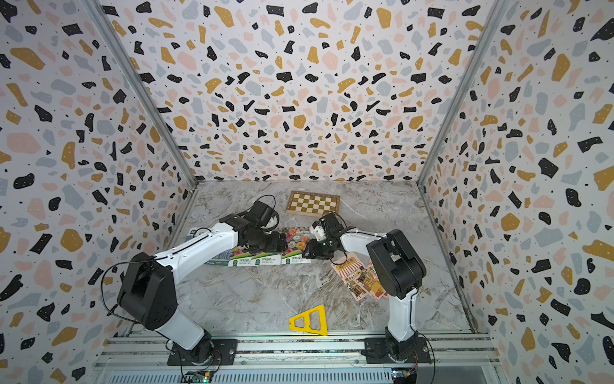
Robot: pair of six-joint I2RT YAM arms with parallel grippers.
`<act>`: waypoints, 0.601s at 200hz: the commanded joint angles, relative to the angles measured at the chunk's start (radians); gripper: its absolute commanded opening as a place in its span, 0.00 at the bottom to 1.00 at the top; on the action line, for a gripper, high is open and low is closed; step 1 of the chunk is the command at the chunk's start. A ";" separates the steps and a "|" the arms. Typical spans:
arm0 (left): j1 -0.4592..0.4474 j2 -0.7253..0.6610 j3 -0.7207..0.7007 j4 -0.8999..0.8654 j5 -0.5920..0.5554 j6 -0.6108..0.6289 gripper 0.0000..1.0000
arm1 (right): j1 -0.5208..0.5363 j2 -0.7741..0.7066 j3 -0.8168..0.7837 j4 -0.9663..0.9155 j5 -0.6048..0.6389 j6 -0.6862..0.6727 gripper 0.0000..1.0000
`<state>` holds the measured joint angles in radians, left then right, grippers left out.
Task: Arrange the seed packets in a row
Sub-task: Adjust the seed packet at the center of the board.
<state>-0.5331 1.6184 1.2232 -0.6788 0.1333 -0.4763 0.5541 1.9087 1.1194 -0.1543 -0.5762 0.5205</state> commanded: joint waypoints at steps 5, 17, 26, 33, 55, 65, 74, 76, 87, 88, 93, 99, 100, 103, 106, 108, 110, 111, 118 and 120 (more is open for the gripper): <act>0.002 -0.023 -0.011 0.012 0.016 -0.010 0.90 | -0.020 -0.017 0.019 -0.001 -0.045 -0.001 0.46; 0.002 -0.024 -0.012 0.017 0.025 -0.013 0.90 | -0.027 -0.016 0.018 -0.003 -0.060 -0.002 0.47; 0.002 -0.023 -0.012 0.021 0.035 -0.015 0.90 | -0.036 -0.021 0.020 -0.015 -0.057 -0.007 0.47; 0.002 -0.022 -0.012 0.026 0.048 -0.016 0.90 | -0.042 -0.036 0.016 -0.021 -0.041 -0.010 0.48; 0.002 -0.016 -0.018 0.060 0.125 -0.043 0.90 | -0.081 -0.117 -0.012 -0.052 0.045 -0.026 0.55; 0.001 -0.011 -0.024 0.092 0.180 -0.072 0.90 | -0.108 -0.161 -0.036 -0.071 0.098 -0.032 0.59; -0.002 -0.004 -0.038 0.132 0.234 -0.106 0.89 | -0.133 -0.206 -0.066 -0.089 0.142 -0.038 0.61; -0.003 -0.003 -0.040 0.143 0.247 -0.116 0.89 | -0.141 -0.213 -0.073 -0.093 0.152 -0.039 0.61; -0.014 0.005 -0.056 0.200 0.304 -0.168 0.88 | -0.181 -0.263 -0.119 -0.116 0.195 -0.043 0.64; -0.015 0.006 -0.057 0.205 0.308 -0.174 0.87 | -0.183 -0.267 -0.123 -0.118 0.199 -0.043 0.64; -0.024 0.009 -0.062 0.230 0.328 -0.197 0.87 | -0.204 -0.287 -0.144 -0.129 0.214 -0.045 0.64; -0.036 0.015 -0.067 0.259 0.347 -0.226 0.86 | -0.227 -0.313 -0.173 -0.138 0.226 -0.045 0.65; -0.038 0.016 -0.068 0.263 0.349 -0.232 0.86 | -0.233 -0.317 -0.177 -0.140 0.227 -0.044 0.65; -0.046 0.019 -0.069 0.277 0.355 -0.246 0.86 | -0.244 -0.328 -0.191 -0.144 0.230 -0.044 0.65; -0.053 0.022 -0.072 0.291 0.361 -0.263 0.85 | -0.257 -0.340 -0.203 -0.147 0.231 -0.043 0.65; -0.057 0.023 -0.072 0.301 0.365 -0.275 0.85 | -0.261 -0.342 -0.207 -0.148 0.231 -0.042 0.65; -0.062 0.025 -0.075 0.311 0.367 -0.284 0.85 | -0.269 -0.350 -0.216 -0.151 0.231 -0.044 0.65; -0.064 0.026 -0.075 0.314 0.368 -0.289 0.85 | -0.273 -0.354 -0.221 -0.151 0.232 -0.044 0.65; -0.080 0.033 -0.083 0.352 0.374 -0.334 0.83 | -0.304 -0.377 -0.253 -0.160 0.232 -0.043 0.65; -0.086 0.034 -0.085 0.362 0.375 -0.348 0.83 | -0.307 -0.379 -0.257 -0.161 0.231 -0.043 0.65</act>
<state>-0.5682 1.6291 1.1645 -0.4843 0.4068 -0.6636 0.3130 1.5879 0.9459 -0.2264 -0.4168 0.4904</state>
